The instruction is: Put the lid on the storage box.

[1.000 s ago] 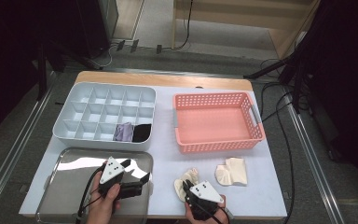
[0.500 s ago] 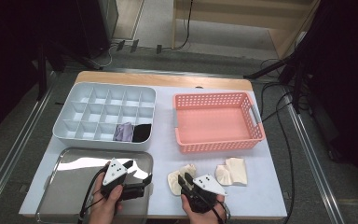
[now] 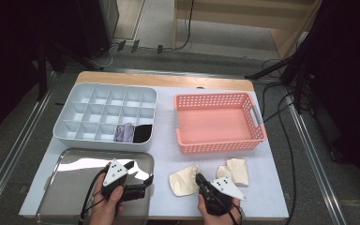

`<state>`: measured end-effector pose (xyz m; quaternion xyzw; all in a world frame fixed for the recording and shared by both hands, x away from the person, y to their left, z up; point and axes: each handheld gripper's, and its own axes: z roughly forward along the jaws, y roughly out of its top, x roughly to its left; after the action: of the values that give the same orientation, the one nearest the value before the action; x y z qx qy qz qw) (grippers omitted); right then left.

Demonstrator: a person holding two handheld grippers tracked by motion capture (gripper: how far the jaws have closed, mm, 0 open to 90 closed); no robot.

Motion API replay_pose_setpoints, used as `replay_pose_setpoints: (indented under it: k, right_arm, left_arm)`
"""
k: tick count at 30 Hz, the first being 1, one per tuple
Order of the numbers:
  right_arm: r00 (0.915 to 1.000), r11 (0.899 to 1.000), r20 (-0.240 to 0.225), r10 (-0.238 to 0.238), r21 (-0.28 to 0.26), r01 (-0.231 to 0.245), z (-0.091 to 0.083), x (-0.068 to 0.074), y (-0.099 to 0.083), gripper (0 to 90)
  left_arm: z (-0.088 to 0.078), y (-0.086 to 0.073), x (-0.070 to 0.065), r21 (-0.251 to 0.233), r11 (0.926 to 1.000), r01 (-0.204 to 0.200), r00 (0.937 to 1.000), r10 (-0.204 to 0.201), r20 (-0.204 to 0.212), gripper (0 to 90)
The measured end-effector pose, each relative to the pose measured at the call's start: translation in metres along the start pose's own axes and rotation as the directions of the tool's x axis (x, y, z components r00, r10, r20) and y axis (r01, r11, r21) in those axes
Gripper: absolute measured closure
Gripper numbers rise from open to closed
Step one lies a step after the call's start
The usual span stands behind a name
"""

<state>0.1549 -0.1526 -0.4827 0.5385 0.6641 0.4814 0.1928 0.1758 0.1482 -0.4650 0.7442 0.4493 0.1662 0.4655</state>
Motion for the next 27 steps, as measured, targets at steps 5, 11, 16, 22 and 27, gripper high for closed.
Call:
replay_pose_setpoints:
  k: [5, 11, 16, 22, 27]
  right_arm:
    - [0.9983, 0.999, 0.044, 0.037, 0.010, -0.038, -0.007, -0.024, 0.000, 87.0]
    - [0.9942, 0.996, 0.068, 0.083, 0.019, -0.085, -0.010, -0.043, -0.002, 82.1]
    - [0.9947, 0.995, -0.003, 0.103, 0.009, -0.103, -0.008, -0.051, 0.002, 66.4]
    - [0.9994, 0.996, -0.003, 0.033, 0.085, -0.033, 0.007, -0.051, 0.008, 62.2]
    - [0.9968, 0.986, -0.033, 0.072, 0.150, -0.067, 0.013, -0.056, 0.009, 75.8]
  left_arm:
    - [0.003, 0.000, -0.003, 0.007, 0.9997, 0.025, 0.9994, -0.025, 0.024, 14.0]
    - [0.007, 0.000, -0.012, 0.033, 0.9994, 0.007, 0.9999, -0.007, 0.015, 14.1]
    - [0.008, 0.005, -0.021, 0.034, 0.9994, 0.003, 0.9999, -0.003, 0.016, 14.1]
    - [0.018, 0.007, -0.037, 0.056, 0.9980, -0.030, 0.9996, 0.030, -0.001, 19.3]
    - [0.028, 0.001, -0.044, 0.098, 0.9947, -0.031, 0.9994, 0.033, -0.013, 22.2]
